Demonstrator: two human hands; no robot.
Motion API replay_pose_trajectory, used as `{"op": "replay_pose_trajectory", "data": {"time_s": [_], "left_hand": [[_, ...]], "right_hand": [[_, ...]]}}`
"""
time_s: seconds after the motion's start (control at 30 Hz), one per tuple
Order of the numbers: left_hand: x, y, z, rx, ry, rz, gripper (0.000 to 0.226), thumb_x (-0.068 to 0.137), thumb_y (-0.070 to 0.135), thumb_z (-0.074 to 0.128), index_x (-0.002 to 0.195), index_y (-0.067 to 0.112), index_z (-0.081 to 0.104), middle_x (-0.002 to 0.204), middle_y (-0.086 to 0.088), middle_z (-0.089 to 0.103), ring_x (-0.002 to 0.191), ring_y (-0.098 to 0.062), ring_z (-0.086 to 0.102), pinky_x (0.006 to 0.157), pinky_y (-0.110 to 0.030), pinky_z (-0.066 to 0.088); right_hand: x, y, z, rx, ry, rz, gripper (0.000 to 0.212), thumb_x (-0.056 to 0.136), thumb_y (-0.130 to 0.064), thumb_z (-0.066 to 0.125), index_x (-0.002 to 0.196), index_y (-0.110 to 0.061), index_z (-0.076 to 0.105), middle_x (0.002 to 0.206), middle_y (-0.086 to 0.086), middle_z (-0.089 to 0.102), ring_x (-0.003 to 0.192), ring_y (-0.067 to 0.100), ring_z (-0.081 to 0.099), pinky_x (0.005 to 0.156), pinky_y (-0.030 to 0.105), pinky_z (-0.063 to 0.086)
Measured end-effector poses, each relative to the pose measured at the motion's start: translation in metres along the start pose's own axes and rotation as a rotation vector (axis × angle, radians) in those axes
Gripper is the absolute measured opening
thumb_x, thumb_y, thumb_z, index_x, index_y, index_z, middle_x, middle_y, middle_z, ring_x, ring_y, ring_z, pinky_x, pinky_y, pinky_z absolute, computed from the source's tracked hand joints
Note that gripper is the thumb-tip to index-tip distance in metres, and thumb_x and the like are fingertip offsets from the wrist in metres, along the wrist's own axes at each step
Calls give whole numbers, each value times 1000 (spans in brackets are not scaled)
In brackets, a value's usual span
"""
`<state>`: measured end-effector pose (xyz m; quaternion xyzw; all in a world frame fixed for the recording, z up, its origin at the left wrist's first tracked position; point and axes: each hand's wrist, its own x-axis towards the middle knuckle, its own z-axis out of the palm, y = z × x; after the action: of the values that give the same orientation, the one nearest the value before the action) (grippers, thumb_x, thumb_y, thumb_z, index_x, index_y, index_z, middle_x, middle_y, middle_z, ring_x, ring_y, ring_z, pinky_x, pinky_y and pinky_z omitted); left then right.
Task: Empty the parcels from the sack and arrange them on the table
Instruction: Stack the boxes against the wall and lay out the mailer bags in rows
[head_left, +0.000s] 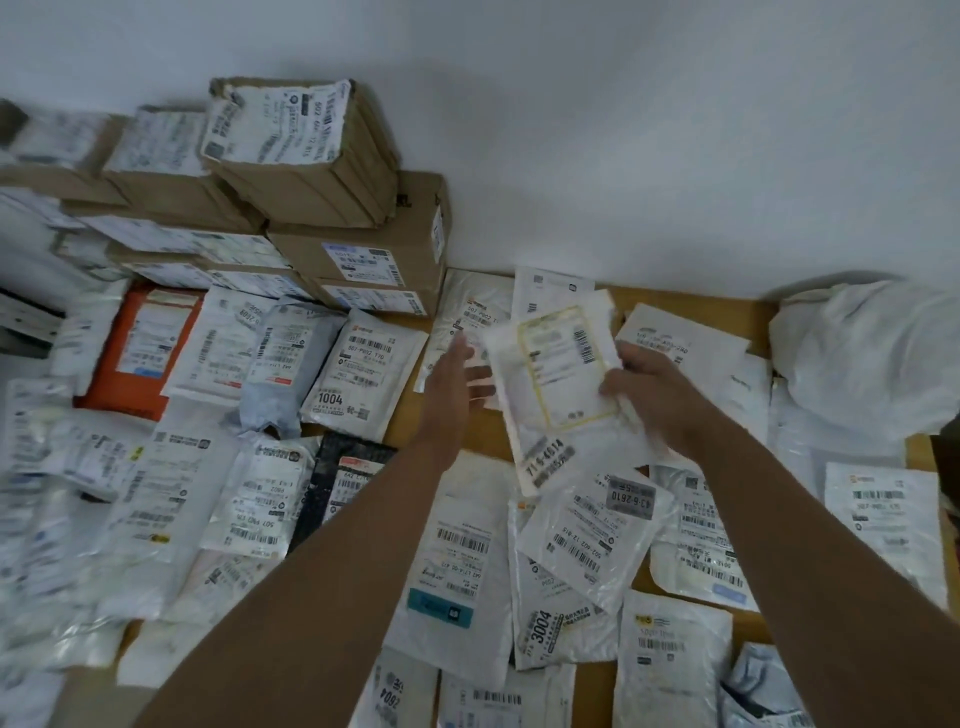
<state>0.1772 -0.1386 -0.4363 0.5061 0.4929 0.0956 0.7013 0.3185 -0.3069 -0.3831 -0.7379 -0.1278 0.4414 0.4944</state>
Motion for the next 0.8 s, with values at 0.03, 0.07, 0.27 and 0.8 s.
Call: {"op": "replay_pose_trajectory", "data": {"time_s": [0.03,0.07,0.27,0.8], "left_hand": [[-3,2,-15,-94,-7,-48,43,96,55,47,112,18,64,107,-7,70,94,-24,67,77,-38,54],[-5,2,-31,-93,-7,-70,40,93,51,56,113,17,65,108,-10,70,91,-24,67,71,-38,55],[-13,-24,-114,14,115,-157,17,94,10,61,111,10,62,112,-17,65,87,-27,65,72,-38,55],[-2,-38,-115,651,342,91,23,95,21,58,117,14,54,100,1,61,87,-18,57,73,-29,42]], "right_hand": [[6,-4,9,-90,-169,42,41,87,6,52,117,-17,67,103,-3,73,93,16,70,69,23,52],[14,-7,19,-204,-307,71,42,88,4,55,121,-21,65,107,-4,73,93,13,70,71,21,52],[56,13,71,-563,-193,174,56,84,-46,73,130,-21,55,121,-1,53,106,22,58,85,33,51],[57,63,132,-357,378,121,6,91,-17,55,93,-16,49,88,2,58,86,23,59,70,34,44]]}}
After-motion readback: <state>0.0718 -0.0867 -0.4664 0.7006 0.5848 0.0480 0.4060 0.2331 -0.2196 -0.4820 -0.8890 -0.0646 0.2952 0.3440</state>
